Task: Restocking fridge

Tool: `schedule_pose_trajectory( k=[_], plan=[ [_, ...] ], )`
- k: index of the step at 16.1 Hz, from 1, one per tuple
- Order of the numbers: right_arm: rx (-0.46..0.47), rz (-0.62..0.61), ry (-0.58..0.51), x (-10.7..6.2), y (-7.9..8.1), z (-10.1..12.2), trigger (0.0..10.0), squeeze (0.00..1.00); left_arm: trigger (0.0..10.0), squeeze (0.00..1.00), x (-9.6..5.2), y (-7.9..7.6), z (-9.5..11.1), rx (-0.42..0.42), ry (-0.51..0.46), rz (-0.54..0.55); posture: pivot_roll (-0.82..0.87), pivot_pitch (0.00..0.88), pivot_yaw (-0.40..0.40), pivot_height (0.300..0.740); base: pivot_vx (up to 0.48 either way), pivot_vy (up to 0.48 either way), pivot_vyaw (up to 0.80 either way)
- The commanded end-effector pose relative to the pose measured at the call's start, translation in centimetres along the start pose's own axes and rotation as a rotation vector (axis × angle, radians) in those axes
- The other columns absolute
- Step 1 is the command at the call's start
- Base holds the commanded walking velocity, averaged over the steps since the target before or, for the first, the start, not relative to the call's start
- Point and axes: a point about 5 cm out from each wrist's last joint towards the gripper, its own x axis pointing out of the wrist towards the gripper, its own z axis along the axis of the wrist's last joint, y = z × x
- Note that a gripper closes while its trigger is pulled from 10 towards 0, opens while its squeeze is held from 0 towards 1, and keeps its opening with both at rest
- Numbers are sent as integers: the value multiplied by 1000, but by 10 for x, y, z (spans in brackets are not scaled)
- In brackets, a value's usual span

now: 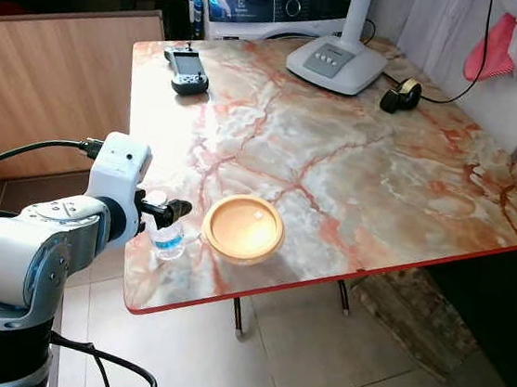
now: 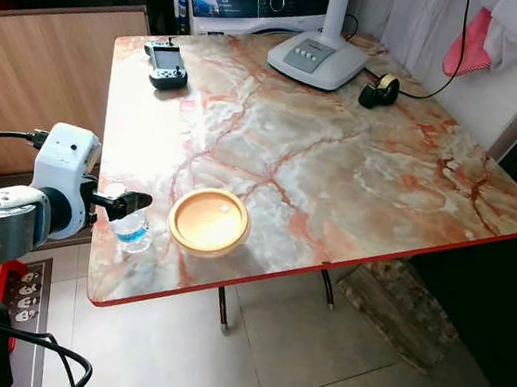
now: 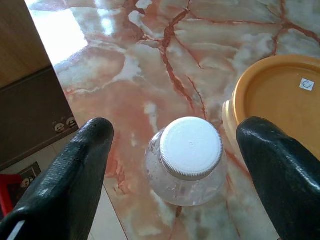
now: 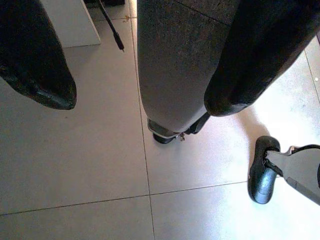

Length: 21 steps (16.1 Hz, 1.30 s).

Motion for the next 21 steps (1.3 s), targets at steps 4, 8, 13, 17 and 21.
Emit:
schedule_pose_trajectory(
  k=[4,8,13,17,21],
  plan=[
    [-7,-2,22,0,-1,-5,10000,0,10000,0,0,2,-1,-4,0,17,214,80,-23,740,0,0,0],
    [-17,3,22,-1,-1,-4,10000,0,10000,0,4,-7,-6,-43,7,-18,210,97,-28,740,0,0,0],
    [-15,4,23,-1,-1,-5,10000,0,1608,0,4,-7,-6,-41,4,-8,209,98,-28,740,0,0,0],
    [-16,7,25,-1,-1,-5,10000,0,0,0,4,-6,-7,-37,6,-4,211,100,-27,740,0,0,0],
    [-12,8,25,-1,-1,-5,10000,0,0,0,4,-6,-7,-34,9,-10,209,100,-25,740,0,0,0]
  ],
)
